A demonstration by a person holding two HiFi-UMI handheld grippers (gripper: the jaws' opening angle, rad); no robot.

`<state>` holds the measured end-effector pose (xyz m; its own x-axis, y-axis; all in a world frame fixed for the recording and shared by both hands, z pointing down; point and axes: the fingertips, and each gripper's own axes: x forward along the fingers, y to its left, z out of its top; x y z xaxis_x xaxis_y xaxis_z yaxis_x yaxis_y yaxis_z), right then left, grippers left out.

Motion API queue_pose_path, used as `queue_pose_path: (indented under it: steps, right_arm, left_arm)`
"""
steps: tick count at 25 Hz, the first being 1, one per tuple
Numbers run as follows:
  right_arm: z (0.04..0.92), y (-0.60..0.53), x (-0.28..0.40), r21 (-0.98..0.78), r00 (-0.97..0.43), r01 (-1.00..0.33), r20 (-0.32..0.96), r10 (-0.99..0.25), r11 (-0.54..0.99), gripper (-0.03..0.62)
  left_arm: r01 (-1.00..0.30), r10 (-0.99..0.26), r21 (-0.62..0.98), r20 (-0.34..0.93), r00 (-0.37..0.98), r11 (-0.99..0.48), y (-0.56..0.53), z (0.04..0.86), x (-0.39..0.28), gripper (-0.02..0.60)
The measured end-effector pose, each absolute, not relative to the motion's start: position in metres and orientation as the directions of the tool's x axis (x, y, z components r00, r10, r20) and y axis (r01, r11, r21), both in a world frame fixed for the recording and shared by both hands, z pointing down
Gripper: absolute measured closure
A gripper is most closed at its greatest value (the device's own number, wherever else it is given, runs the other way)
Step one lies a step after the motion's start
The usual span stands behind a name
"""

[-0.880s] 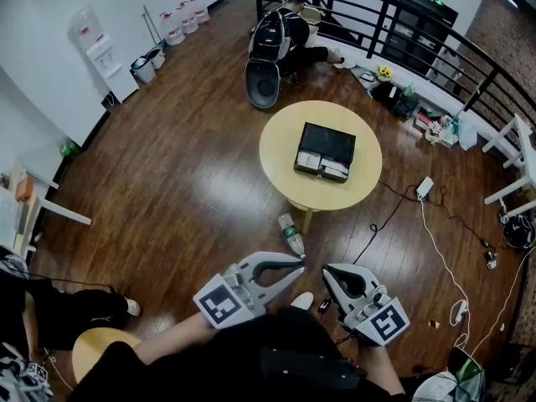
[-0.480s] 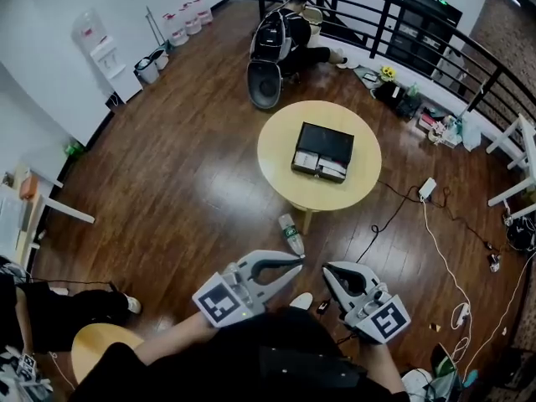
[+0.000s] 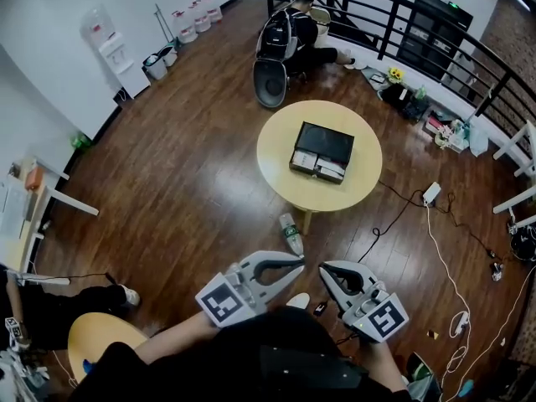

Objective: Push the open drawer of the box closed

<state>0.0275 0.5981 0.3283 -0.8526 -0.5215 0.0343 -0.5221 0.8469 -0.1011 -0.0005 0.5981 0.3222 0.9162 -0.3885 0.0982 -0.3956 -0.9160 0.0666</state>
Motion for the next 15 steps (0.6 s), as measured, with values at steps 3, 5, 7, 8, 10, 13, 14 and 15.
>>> queue_pose_path:
  steps: [3,5,7,8,10,13,14,15]
  right_arm:
    - [0.327,0.593,0.044,-0.102,-0.863,-0.505,0.037,-0.505,0.857,0.585]
    - [0.327,0.588,0.051,-0.104,-0.870,-0.493,0.038,-0.492,0.864,0.585]
    - [0.329,0.583,0.053,-0.113,-0.873,-0.487,0.038,-0.486,0.866,0.585]
    - [0.330,0.580,0.052,-0.116,-0.874,-0.485,0.042,-0.484,0.867,0.585]
    - [0.330,0.572,0.046,-0.112,-0.878,-0.479,0.052,-0.476,0.871,0.585]
    - [0.331,0.554,0.035,-0.096,-0.874,-0.487,0.057,-0.483,0.868,0.585]
    - [0.332,0.547,0.031,-0.095,-0.872,-0.490,0.055,-0.487,0.866,0.585]
    - [0.333,0.540,0.027,-0.094,-0.871,-0.492,0.052,-0.489,0.866,0.585]
  left_arm:
    - [-0.402,-0.395,0.066,0.098,0.913,-0.913,0.594,0.320,0.019,0.552]
    - [-0.409,-0.403,0.070,0.093,0.911,-0.910,0.589,0.317,0.028,0.552]
    - [-0.413,-0.407,0.066,0.096,0.908,-0.908,0.583,0.317,0.030,0.552]
    - [-0.414,-0.407,0.063,0.097,0.908,-0.908,0.580,0.317,0.030,0.552]
    - [-0.416,-0.409,0.060,0.097,0.907,-0.907,0.571,0.317,0.026,0.552]
    - [-0.414,-0.408,0.070,0.091,0.908,-0.907,0.553,0.319,0.016,0.552]
    - [-0.412,-0.406,0.072,0.089,0.910,-0.908,0.546,0.321,0.012,0.552]
    - [-0.409,-0.403,0.069,0.088,0.911,-0.910,0.539,0.324,0.009,0.552]
